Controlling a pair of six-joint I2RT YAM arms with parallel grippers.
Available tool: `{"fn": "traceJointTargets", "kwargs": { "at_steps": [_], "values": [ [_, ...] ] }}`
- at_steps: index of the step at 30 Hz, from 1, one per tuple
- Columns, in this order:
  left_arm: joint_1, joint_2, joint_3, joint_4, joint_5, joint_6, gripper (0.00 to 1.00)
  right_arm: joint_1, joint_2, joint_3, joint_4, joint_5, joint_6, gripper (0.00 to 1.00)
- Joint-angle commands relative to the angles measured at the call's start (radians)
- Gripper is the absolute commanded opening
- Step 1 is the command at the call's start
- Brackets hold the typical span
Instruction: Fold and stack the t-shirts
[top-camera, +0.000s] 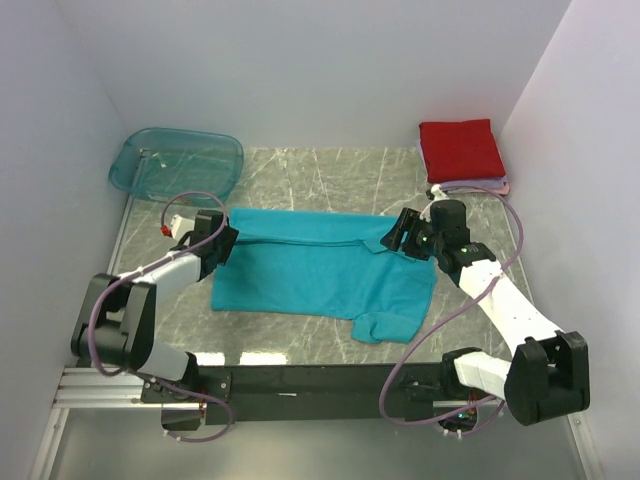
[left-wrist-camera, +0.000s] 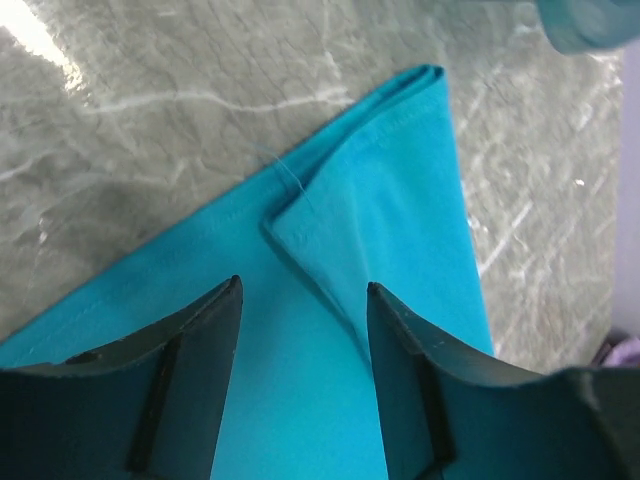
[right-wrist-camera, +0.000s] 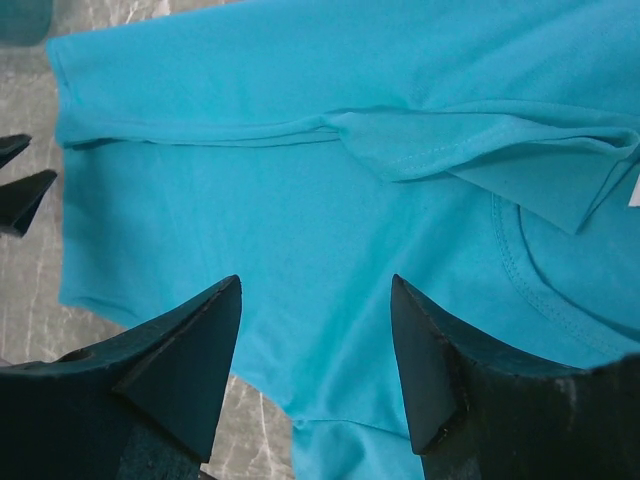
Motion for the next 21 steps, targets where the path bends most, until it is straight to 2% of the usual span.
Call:
{"fn": "traceJointTargets", "kwargs": {
  "at_steps": [1, 16, 21],
  "values": [
    [0.009, 0.051, 0.062, 0.082, -0.028, -0.055, 0.58, 0.005, -0.027, 0.014, 0.002, -0.014, -0.043, 0.68],
    [0.011, 0.171, 0.057, 0.131, -0.056, -0.056, 0.50, 0.006, -0.023, 0.005, -0.009, -0.022, -0.080, 0.66],
    [0.011, 0.183, 0.060, 0.142, -0.073, -0.023, 0.44, 0.008, -0.021, 0.000, -0.012, -0.030, -0.077, 0.66]
  ]
}}
